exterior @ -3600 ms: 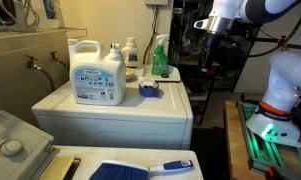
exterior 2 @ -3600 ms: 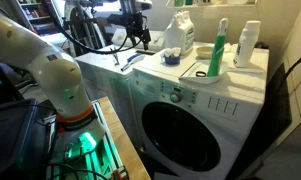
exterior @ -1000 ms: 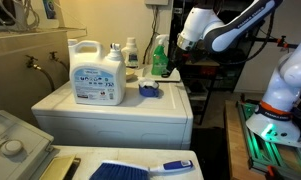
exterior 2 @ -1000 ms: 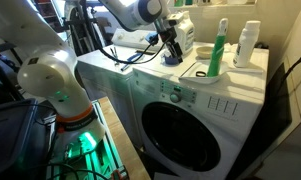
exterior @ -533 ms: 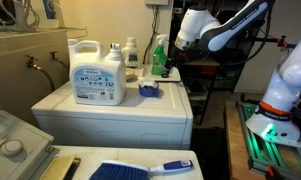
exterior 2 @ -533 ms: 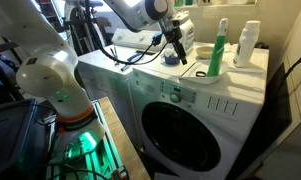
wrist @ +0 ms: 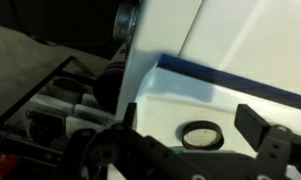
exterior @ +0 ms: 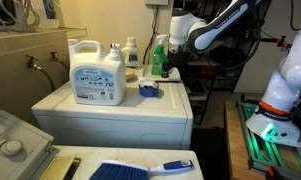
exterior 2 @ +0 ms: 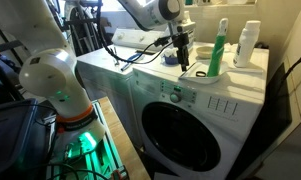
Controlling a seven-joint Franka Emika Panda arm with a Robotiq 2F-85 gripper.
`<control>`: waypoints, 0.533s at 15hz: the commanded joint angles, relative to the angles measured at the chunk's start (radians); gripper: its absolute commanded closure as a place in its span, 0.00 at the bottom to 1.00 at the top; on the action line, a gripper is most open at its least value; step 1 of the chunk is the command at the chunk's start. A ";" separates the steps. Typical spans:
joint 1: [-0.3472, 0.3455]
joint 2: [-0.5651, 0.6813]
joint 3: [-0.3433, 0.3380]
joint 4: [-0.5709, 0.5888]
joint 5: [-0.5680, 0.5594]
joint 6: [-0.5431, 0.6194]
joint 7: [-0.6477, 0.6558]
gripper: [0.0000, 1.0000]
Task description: Put the black lid in the cup
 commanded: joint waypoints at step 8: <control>0.110 0.051 -0.119 0.039 0.020 0.061 0.149 0.00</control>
